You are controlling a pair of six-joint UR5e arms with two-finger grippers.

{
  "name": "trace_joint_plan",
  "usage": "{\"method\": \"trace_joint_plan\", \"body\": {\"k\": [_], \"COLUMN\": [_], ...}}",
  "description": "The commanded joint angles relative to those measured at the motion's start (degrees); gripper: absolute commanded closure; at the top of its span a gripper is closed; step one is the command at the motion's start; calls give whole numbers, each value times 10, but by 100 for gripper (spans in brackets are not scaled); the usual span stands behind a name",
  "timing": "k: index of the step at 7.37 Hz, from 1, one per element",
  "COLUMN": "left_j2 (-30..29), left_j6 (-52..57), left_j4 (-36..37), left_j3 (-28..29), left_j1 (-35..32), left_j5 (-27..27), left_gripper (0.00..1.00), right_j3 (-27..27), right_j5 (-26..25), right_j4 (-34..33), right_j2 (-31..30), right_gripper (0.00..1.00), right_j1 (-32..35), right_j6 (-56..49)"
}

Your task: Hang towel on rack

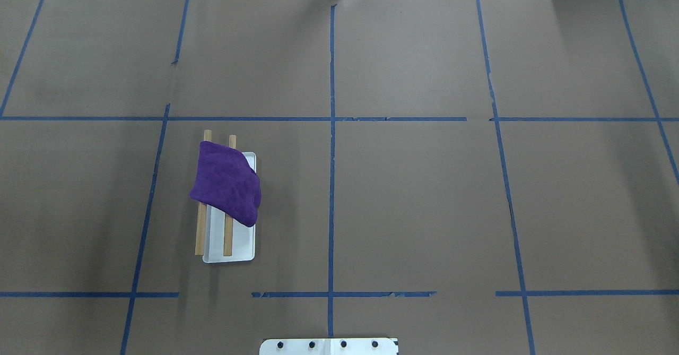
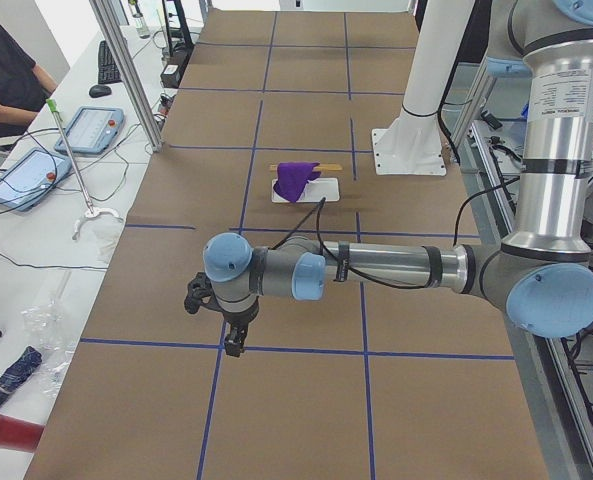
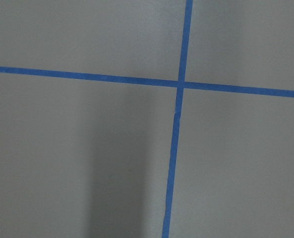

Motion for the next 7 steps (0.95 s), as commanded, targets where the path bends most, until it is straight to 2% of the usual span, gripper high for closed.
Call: {"method": "trace_joint_plan", "body": {"k": [1, 7], "left_j2": [7, 0], "left_j6": [-1, -6], "left_j4": [-8, 10], "left_j3": [3, -6], "left_j1": [-2, -26], "left_j5": [-3, 3], "left_gripper": [0, 0], "right_j3": [-1, 0], "right_j5": [1, 1], "right_j4": [0, 0], "right_j2": [0, 1], "right_gripper": [0, 0], "right_j1": [0, 0], "right_j6": [0, 0]}}
